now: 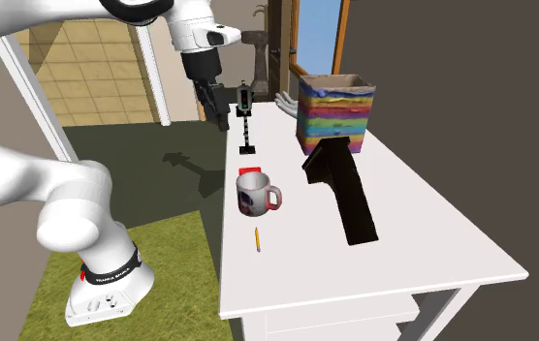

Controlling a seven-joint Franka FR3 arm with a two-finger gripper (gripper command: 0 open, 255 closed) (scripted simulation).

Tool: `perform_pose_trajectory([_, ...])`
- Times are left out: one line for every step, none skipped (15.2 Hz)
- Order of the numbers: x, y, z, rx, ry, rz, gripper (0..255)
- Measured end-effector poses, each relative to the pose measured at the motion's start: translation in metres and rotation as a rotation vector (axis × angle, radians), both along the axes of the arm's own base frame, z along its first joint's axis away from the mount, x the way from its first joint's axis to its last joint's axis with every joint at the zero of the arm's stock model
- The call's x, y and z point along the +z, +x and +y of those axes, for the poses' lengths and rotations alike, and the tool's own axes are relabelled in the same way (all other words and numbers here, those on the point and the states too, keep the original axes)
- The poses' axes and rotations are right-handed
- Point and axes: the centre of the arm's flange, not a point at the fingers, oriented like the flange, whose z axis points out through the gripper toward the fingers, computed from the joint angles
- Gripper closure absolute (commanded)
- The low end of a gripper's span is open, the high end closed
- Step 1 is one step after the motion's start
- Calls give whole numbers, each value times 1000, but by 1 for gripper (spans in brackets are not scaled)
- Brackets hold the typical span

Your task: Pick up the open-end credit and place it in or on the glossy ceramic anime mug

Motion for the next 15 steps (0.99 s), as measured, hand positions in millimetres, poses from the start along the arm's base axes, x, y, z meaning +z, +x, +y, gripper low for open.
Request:
perform_pose_trajectory([0,0,0,0,0,0,0])
perform_pose_trajectory([-4,5,4,-6,2,12,0])
perform_pose_trajectory([-9,14,11,-17,5,31,0])
perform_pose_trajectory([-17,22,16,-29,9,54,0])
perform_pose_trajectory([-23,30,24,-42,12,79,0])
perform_pose_trajectory([-28,41,29,-56,17,104,0])
perform_pose_trajectory([-39,50,35,-71,21,130,0])
perform_pose_trajectory([-51,59,42,-85,25,156,0])
perform_pose_trajectory([-62,69,50,-99,29,182,0])
perform_pose_trajectory([-70,80,58,-114,33,208,0])
perform_pose_trajectory([-79,92,66,-129,38,234,0])
perform_pose_trajectory([-88,103,71,-144,42,261,0])
perform_pose_trajectory([-100,111,76,-158,46,287,0])
perform_pose_trajectory([-107,117,83,-172,50,314,0])
perform_pose_trajectory([-118,125,92,-187,54,340,0])
